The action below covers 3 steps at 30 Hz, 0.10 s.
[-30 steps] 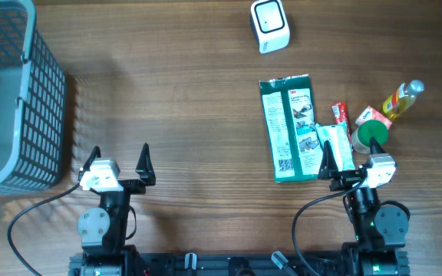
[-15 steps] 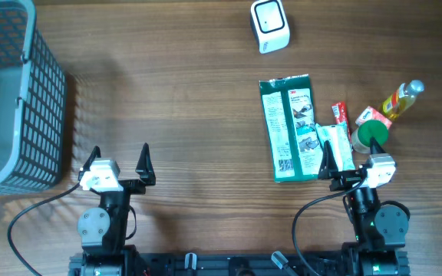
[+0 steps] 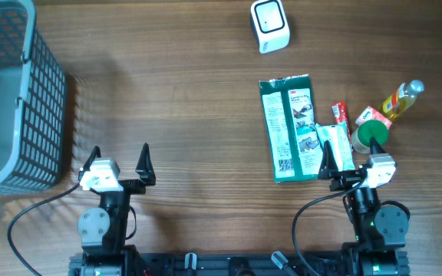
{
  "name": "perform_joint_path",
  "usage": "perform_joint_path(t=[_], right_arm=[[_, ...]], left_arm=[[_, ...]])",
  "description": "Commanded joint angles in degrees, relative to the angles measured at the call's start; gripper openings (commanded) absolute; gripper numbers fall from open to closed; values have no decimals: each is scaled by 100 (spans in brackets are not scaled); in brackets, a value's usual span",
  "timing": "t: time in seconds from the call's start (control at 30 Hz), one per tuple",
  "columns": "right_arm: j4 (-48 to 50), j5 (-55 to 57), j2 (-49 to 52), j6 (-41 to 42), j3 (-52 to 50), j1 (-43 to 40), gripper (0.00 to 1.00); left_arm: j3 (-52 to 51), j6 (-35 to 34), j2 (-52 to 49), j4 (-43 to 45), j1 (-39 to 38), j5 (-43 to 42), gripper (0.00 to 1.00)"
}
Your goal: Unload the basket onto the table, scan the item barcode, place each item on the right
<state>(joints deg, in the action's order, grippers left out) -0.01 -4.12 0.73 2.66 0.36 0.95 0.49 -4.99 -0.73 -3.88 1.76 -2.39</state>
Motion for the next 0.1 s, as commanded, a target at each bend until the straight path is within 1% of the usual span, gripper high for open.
perform_joint_path(t=[0.0, 0.07], right_arm=[[28, -92, -48, -79, -9, -17, 100], [28, -92, -48, -76, -9, -17, 100]], left_arm=[[-17, 31, 42, -50, -37, 76, 100], [-17, 31, 42, -50, -37, 76, 100]])
